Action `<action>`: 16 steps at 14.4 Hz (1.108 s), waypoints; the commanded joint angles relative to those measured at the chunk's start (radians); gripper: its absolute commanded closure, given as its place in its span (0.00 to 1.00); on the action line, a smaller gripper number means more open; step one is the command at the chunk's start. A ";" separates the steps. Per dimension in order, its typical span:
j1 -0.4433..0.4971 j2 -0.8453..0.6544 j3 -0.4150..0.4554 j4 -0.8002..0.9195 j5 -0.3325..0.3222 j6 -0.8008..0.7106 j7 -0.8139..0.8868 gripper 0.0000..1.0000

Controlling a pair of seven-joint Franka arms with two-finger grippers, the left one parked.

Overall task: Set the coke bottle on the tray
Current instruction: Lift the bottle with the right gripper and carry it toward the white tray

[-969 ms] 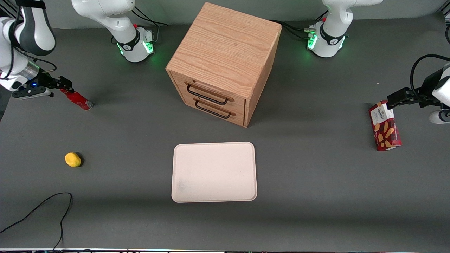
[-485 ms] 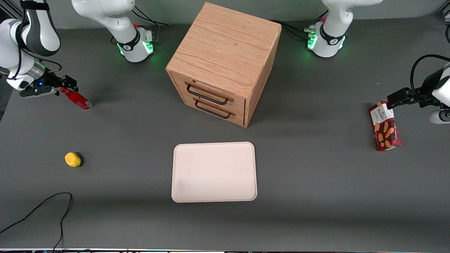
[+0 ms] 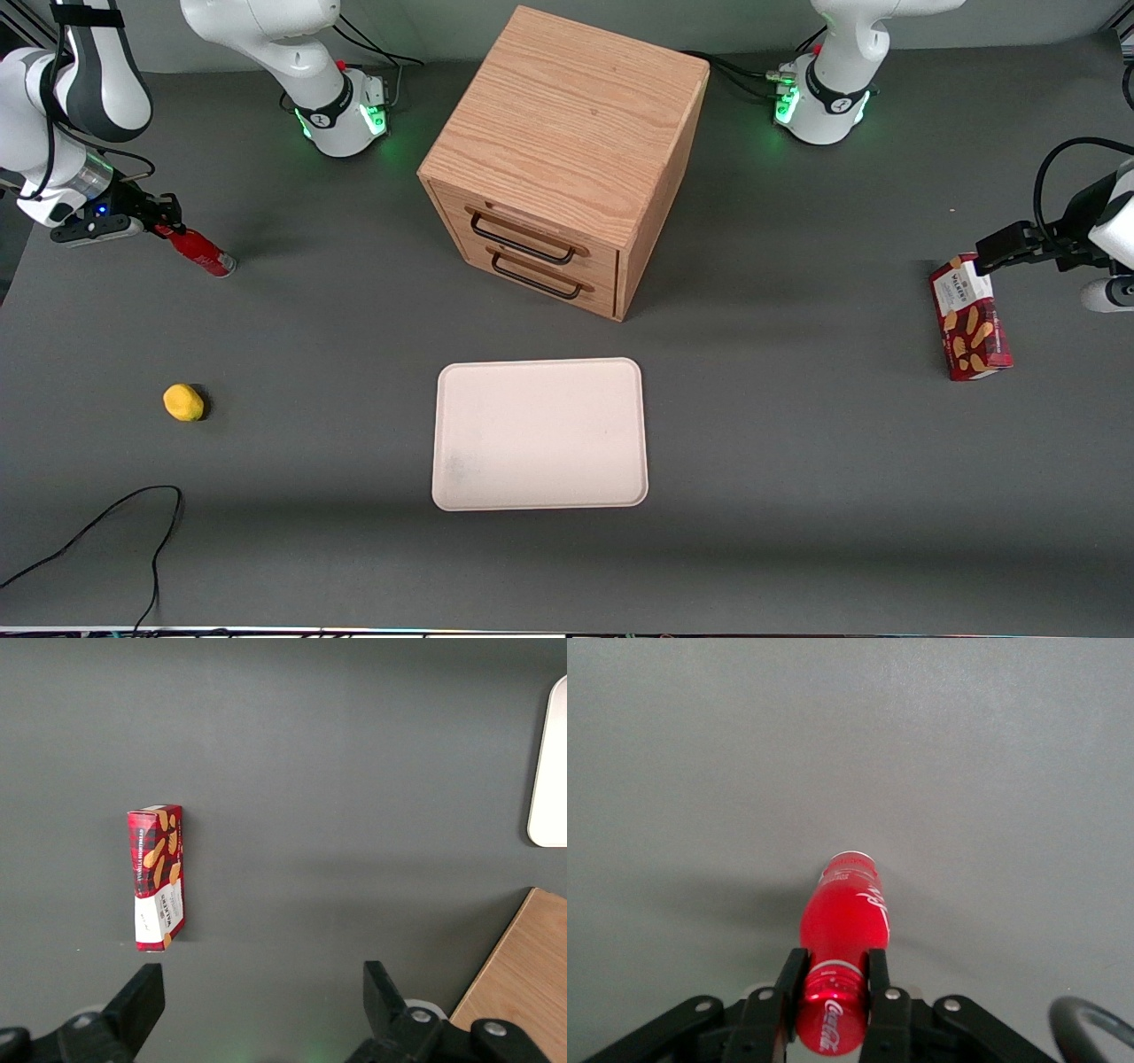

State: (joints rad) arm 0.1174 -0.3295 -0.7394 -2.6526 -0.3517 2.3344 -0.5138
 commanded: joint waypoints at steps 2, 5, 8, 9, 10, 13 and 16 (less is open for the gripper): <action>0.011 0.017 0.017 0.025 -0.015 -0.007 -0.002 1.00; 0.011 0.017 0.136 0.109 -0.004 -0.123 0.082 1.00; 0.011 0.020 0.248 0.213 0.066 -0.223 0.126 1.00; 0.010 0.033 0.274 0.259 0.106 -0.263 0.124 1.00; 0.011 0.056 0.293 0.319 0.143 -0.311 0.123 1.00; 0.010 0.168 0.392 0.567 0.253 -0.501 0.124 1.00; 0.008 0.311 0.463 0.863 0.289 -0.679 0.126 1.00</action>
State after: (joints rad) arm 0.1263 -0.1727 -0.3126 -2.0414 -0.1024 1.7866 -0.3987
